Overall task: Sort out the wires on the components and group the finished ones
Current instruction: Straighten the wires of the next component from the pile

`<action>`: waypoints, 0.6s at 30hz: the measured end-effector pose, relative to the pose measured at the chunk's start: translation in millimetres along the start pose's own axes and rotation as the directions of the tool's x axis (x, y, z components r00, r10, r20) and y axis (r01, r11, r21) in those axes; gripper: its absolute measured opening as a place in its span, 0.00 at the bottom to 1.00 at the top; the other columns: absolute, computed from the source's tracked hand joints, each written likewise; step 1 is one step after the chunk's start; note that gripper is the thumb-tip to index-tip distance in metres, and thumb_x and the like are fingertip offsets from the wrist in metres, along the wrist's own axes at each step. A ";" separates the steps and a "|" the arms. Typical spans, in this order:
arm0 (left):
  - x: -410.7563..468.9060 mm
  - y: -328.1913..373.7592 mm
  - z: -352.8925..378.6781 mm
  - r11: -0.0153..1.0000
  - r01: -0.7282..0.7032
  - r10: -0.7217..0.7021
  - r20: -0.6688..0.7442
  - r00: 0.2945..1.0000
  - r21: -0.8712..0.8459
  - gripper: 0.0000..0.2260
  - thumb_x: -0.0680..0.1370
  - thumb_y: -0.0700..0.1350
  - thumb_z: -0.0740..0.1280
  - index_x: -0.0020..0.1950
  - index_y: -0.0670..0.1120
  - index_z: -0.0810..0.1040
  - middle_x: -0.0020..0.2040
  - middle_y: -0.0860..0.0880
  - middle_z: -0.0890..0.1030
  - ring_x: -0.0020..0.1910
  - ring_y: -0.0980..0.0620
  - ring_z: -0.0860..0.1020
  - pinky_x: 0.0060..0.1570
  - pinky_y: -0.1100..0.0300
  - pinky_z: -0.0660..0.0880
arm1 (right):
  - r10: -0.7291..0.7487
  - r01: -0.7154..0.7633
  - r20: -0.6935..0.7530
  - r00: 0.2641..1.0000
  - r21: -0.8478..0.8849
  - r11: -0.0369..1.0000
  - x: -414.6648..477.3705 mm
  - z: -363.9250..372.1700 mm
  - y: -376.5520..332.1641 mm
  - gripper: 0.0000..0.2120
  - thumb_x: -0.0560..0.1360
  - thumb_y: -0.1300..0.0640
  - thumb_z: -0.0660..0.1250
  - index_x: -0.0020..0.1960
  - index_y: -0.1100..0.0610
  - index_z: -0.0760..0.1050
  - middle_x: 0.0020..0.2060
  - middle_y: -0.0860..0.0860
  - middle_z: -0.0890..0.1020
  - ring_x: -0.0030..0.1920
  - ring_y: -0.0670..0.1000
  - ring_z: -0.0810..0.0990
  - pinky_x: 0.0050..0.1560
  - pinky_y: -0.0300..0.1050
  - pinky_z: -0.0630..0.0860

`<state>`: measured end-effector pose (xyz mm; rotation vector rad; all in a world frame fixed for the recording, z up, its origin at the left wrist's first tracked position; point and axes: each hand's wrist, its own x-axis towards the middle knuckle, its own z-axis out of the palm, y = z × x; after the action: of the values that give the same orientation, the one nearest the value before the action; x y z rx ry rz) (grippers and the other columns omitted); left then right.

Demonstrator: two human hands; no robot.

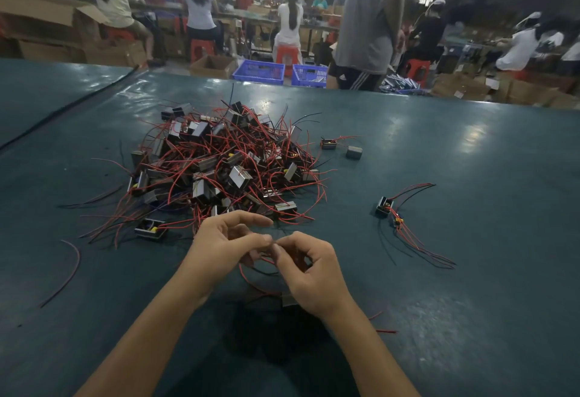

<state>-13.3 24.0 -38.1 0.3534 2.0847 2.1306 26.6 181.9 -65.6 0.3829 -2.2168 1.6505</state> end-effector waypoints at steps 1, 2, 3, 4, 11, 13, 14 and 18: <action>0.4 -0.1 -0.6 0.998 0.053 -0.054 -0.024 0.998 -0.038 0.07 0.72 0.34 0.72 0.45 0.45 0.84 0.29 0.46 0.80 0.29 0.52 0.77 0.28 0.64 0.74 | -0.022 0.021 -0.008 1.000 -0.022 1.000 -0.1 0.9 -0.1 0.05 0.76 0.60 0.67 0.43 0.59 0.82 0.32 0.48 0.81 0.32 0.45 0.77 0.33 0.43 0.74; 0.7 0.4 -0.8 0.994 0.087 -0.089 -0.036 0.995 -0.061 0.06 0.72 0.34 0.73 0.45 0.44 0.84 0.30 0.46 0.81 0.28 0.52 0.77 0.28 0.64 0.74 | -0.039 0.038 -0.018 0.999 -0.039 0.998 0.0 1.2 -0.2 0.05 0.76 0.60 0.68 0.43 0.59 0.81 0.32 0.46 0.80 0.31 0.43 0.76 0.32 0.39 0.73; 1.0 0.6 -1.1 0.994 0.090 -0.092 -0.035 0.995 -0.054 0.05 0.72 0.35 0.73 0.45 0.43 0.83 0.31 0.45 0.82 0.28 0.53 0.77 0.28 0.65 0.74 | -0.050 0.049 -0.024 0.998 -0.050 0.998 0.0 0.9 -0.3 0.05 0.76 0.60 0.68 0.43 0.58 0.81 0.31 0.44 0.79 0.30 0.42 0.75 0.32 0.37 0.72; 1.2 1.4 -0.9 0.998 0.065 -0.066 -0.025 0.998 -0.023 0.04 0.72 0.35 0.73 0.45 0.42 0.83 0.31 0.45 0.82 0.28 0.53 0.77 0.27 0.65 0.74 | -0.055 0.053 -0.029 0.998 -0.052 0.997 0.2 0.3 -0.3 0.05 0.76 0.60 0.68 0.43 0.58 0.81 0.31 0.43 0.78 0.30 0.42 0.75 0.32 0.37 0.71; -5.0 2.8 3.4 0.917 -0.281 0.273 0.068 0.960 0.284 0.03 0.73 0.45 0.71 0.45 0.48 0.83 0.36 0.48 0.84 0.31 0.52 0.81 0.35 0.59 0.79 | 0.036 -0.033 -0.051 0.998 0.060 0.998 2.3 -2.8 -1.4 0.07 0.76 0.58 0.66 0.40 0.52 0.79 0.31 0.43 0.78 0.33 0.43 0.75 0.35 0.40 0.73; -6.4 3.4 3.2 0.872 -0.354 0.340 0.102 0.935 0.338 0.07 0.73 0.49 0.71 0.46 0.48 0.84 0.37 0.51 0.83 0.33 0.52 0.81 0.36 0.56 0.79 | 0.051 -0.044 -0.059 0.997 0.108 0.993 3.0 -3.8 -2.5 0.08 0.76 0.58 0.65 0.40 0.53 0.80 0.32 0.45 0.80 0.35 0.46 0.77 0.38 0.45 0.75; -6.3 3.7 2.5 0.844 -0.401 0.379 0.134 0.916 0.356 0.07 0.73 0.48 0.71 0.47 0.47 0.85 0.38 0.52 0.83 0.35 0.52 0.81 0.36 0.57 0.78 | 0.050 -0.042 -0.065 0.997 0.123 0.992 3.4 -4.5 -2.8 0.08 0.76 0.58 0.65 0.40 0.53 0.80 0.33 0.47 0.80 0.35 0.47 0.77 0.38 0.48 0.75; -4.2 2.2 -0.1 0.743 -0.523 0.477 0.216 0.852 0.417 0.03 0.74 0.44 0.70 0.46 0.47 0.84 0.40 0.55 0.81 0.35 0.54 0.79 0.34 0.65 0.74 | 0.048 -0.042 -0.053 0.997 0.116 0.992 3.2 -5.2 -3.2 0.07 0.76 0.58 0.65 0.41 0.55 0.81 0.32 0.48 0.80 0.35 0.46 0.77 0.38 0.44 0.74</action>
<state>-9.2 22.7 -36.2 1.1772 2.6540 1.7328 25.6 185.9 -60.1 0.3143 -2.1113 1.7954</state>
